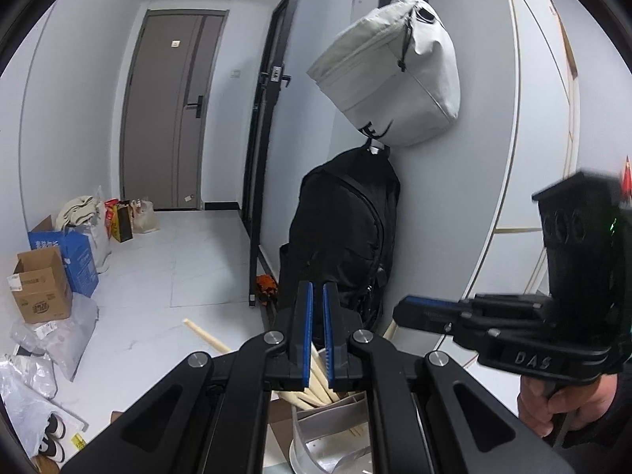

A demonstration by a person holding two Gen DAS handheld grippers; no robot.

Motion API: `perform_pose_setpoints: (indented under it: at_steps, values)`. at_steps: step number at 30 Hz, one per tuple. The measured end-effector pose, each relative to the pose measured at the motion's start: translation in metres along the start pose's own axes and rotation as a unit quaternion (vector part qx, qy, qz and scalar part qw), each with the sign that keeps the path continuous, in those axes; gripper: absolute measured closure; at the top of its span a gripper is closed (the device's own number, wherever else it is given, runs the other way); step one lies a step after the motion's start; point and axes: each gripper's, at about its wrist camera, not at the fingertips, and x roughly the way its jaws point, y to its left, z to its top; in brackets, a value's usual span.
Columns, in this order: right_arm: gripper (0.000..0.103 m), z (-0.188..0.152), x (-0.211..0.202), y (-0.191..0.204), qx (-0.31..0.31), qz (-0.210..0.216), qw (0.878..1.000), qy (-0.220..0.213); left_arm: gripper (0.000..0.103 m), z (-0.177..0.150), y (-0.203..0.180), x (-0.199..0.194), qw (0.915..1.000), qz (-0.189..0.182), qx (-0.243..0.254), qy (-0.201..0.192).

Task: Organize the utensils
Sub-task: 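Open both grippers and pull them back from the holder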

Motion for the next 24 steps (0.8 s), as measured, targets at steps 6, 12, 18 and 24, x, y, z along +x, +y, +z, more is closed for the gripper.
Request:
perform_pose_setpoints:
  at_steps: [6, 12, 18, 24]
  values:
    - [0.097, -0.005, -0.001, 0.007, -0.009, 0.001, 1.000, 0.017, 0.102, 0.002, -0.001, -0.008, 0.9992, 0.037, 0.000, 0.014]
    - [0.091, -0.011, -0.017, 0.008, 0.009, -0.005, 1.000, 0.000, 0.088, 0.000, -0.007, -0.021, 0.9974, 0.066, 0.005, 0.028]
    - [0.055, -0.015, -0.057, 0.020, 0.011, -0.013, 0.999, -0.051, 0.041, -0.005, -0.014, -0.047, 0.9960, 0.087, -0.006, 0.016]
    - [0.035, -0.032, -0.093, 0.029, 0.034, -0.029, 0.995, -0.084, 0.027, -0.016, -0.021, -0.062, 0.9941, 0.102, -0.011, 0.034]
